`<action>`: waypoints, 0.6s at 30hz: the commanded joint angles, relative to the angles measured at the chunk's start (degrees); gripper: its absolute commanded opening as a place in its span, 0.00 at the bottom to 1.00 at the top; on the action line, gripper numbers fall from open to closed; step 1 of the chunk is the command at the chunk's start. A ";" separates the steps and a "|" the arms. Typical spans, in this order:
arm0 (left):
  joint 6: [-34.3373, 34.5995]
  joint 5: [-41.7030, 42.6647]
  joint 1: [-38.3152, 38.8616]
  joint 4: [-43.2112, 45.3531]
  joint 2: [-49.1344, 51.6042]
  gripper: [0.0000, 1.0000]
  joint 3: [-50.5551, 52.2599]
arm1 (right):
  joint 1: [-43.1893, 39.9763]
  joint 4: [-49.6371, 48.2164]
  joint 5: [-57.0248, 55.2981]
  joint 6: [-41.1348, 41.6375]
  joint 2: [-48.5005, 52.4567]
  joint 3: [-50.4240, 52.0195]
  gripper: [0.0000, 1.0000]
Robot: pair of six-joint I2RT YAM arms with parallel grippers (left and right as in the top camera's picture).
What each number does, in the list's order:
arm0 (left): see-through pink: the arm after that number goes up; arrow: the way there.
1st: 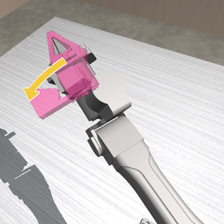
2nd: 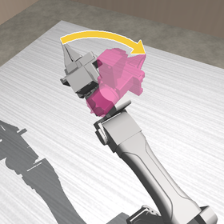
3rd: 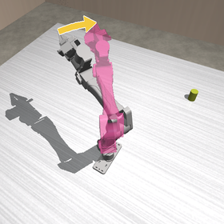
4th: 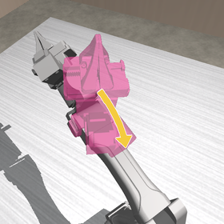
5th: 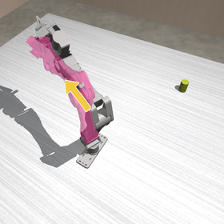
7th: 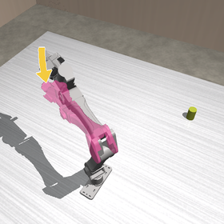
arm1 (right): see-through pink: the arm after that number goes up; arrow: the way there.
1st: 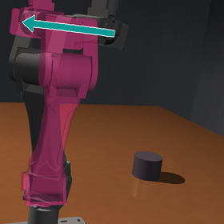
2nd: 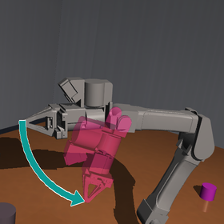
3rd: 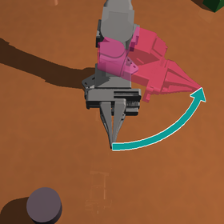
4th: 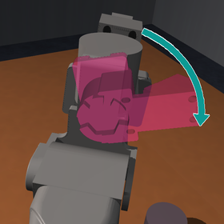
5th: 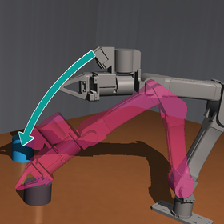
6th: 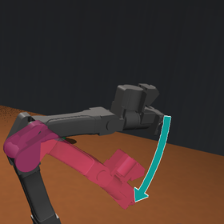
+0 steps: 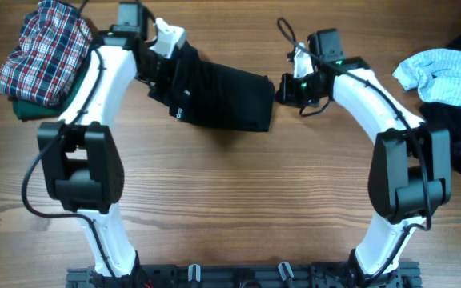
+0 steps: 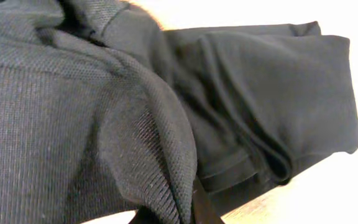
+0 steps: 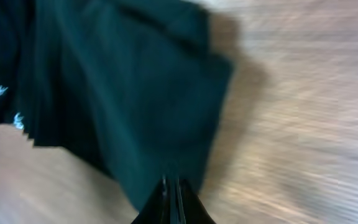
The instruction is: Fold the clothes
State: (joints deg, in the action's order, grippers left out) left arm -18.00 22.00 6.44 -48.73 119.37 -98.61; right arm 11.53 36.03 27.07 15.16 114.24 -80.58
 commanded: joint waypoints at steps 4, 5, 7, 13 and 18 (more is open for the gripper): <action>0.48 -1.99 3.15 2.62 -1.84 0.04 0.13 | 1.88 -2.21 6.38 2.34 0.68 0.81 0.04; 0.48 -1.99 3.39 2.93 -1.88 0.04 0.13 | 2.16 -2.40 6.10 2.93 0.68 0.83 0.04; 0.48 -1.97 3.69 3.32 -2.32 0.04 0.11 | 2.82 -2.78 5.42 3.06 0.68 0.83 0.04; 0.48 -1.95 4.70 3.96 -5.29 0.04 0.02 | 3.41 -4.00 3.39 6.05 1.86 0.85 0.04; 0.44 -1.97 7.37 4.39 -7.52 0.04 0.02 | 3.41 -4.83 5.33 6.43 5.33 0.85 0.04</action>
State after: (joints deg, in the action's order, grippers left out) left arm -17.82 19.70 11.18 -45.17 116.11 -98.50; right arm 14.85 31.81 31.05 20.25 115.63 -80.16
